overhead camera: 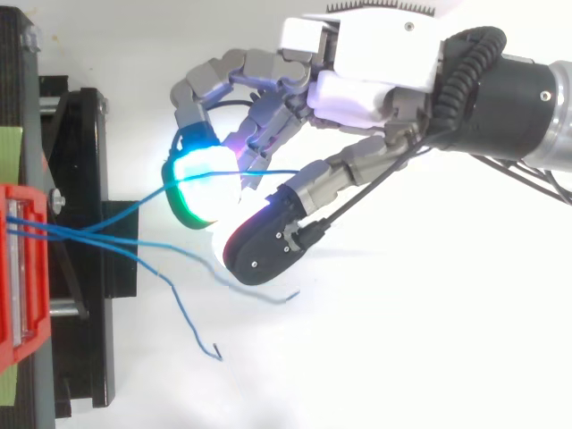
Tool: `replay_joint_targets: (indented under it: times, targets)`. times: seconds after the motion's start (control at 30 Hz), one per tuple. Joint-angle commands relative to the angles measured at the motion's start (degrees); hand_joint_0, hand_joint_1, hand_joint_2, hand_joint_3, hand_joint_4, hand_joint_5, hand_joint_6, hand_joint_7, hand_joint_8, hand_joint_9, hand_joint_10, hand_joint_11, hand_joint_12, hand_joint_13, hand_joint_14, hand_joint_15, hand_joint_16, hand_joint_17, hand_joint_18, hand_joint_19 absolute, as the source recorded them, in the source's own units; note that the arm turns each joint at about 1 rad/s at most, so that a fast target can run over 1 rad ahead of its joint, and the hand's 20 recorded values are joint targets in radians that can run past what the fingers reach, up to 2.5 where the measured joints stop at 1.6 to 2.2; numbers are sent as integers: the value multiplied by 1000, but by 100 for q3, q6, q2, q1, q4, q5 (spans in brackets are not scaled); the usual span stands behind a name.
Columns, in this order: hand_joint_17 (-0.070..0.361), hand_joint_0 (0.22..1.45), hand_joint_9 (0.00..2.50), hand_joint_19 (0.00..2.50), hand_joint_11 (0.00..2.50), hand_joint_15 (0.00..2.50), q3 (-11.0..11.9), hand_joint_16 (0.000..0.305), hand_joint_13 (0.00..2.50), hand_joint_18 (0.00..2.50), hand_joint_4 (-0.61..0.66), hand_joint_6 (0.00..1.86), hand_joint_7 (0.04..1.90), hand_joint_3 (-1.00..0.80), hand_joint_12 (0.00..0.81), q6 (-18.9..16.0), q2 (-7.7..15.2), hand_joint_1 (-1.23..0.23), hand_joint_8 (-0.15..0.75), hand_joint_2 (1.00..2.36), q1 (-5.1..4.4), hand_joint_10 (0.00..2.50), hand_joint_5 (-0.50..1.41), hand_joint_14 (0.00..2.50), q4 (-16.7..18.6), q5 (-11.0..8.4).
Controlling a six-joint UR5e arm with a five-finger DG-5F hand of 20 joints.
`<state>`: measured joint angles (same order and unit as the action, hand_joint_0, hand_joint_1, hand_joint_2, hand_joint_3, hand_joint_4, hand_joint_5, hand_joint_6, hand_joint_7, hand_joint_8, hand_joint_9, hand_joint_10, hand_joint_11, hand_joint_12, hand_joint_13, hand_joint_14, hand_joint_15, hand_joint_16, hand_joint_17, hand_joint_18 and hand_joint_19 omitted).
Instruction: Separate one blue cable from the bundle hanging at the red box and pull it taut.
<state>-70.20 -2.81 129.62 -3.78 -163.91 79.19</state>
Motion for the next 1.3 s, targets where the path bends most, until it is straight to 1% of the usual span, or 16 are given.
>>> replay_joint_targets:
  times: [0.0, 0.03, 0.1, 0.2, 0.27, 0.3, 0.47, 0.53, 0.57, 0.73, 0.83, 0.93, 0.97, 1.07, 1.1, 1.27]
  targets:
    - [102, 461, 936, 463, 590, 378, 6, 45, 975, 879, 134, 827, 1207, -500, 359, 0, 1, -688, 287, 1000, 0, 16, -174, 14, -1, -9]
    - [101, 468, 957, 488, 580, 380, 6, 45, 980, 879, 134, 804, 1206, -500, 360, 0, 1, -619, 296, 1000, 0, 18, -161, 13, -1, -9]
    - [97, 509, 959, 527, 586, 395, -3, 43, 977, 869, 113, 766, 1224, -500, 347, 9, 1, -484, 277, 1000, 0, 17, -146, 14, -1, 0]
    - [89, 580, 973, 566, 588, 405, -3, 40, 972, 836, 88, 716, 1291, -500, 330, 9, -7, -405, 268, 1000, 0, 18, -128, 15, -1, 0]
    - [89, 618, 988, 571, 584, 415, 6, 40, 974, 838, 93, 707, 1316, -500, 329, 18, -7, -439, 273, 1000, 0, 20, -124, 17, 8, 0]
    - [90, 622, 980, 566, 588, 415, -3, 40, 976, 838, 100, 706, 1321, -445, 332, 18, -7, -503, 273, 1004, 0, 18, -124, 16, 8, 0]
    - [92, 590, 967, 574, 604, 414, 6, 41, 974, 838, 94, 743, 1388, -295, 339, 9, 1, -646, 277, 1014, 0, 18, -145, 15, -1, 0]
    - [93, 585, 956, 573, 608, 420, -3, 42, 973, 837, 108, 751, 1425, -267, 341, 9, 1, -672, 276, 1016, -9, 18, -150, 16, 8, 0]
    - [94, 583, 953, 574, 604, 414, -3, 42, 972, 839, 111, 778, 1397, -249, 340, 9, 1, -685, 279, 1016, -9, 18, -158, 15, -1, 0]
    - [98, 590, 935, 558, 598, 415, 6, 43, 967, 851, 94, 830, 1406, -179, 345, 9, 1, -735, 277, 1018, -9, 17, -176, 15, -1, 0]
    - [96, 619, 889, 541, 597, 405, -3, 43, 936, 836, 60, 856, 1353, -218, 339, 18, 1, -759, 266, 1016, -9, 18, -191, 15, -1, 0]
    - [95, 665, 818, 502, 586, 389, -3, 42, 886, 797, 41, 866, 1325, -333, 330, 18, 1, -800, 253, 1013, -9, 17, -209, 16, -1, -9]
    - [92, 694, 793, 467, 570, 369, 6, 41, 863, 780, 31, 869, 1293, -410, 324, 18, 1, -810, 239, 1007, -9, 17, -214, 14, 8, -18]
    - [87, 722, 775, 420, 486, 314, -3, 39, 845, 763, -5, 863, 1274, -493, 309, 18, 1, -809, 221, 1001, -9, 15, -214, 12, -1, -18]
    - [83, 738, 768, 395, 420, 271, -3, 37, 846, 756, -25, 855, 1274, -500, 305, 18, 1, -803, 213, 1000, -9, 15, -214, 11, -1, -27]
    - [77, 772, 772, 373, 391, 261, -3, 34, 837, 746, -14, 841, 1288, -500, 292, 9, 1, -806, 201, 1000, -17, 14, -223, 12, 8, -18]
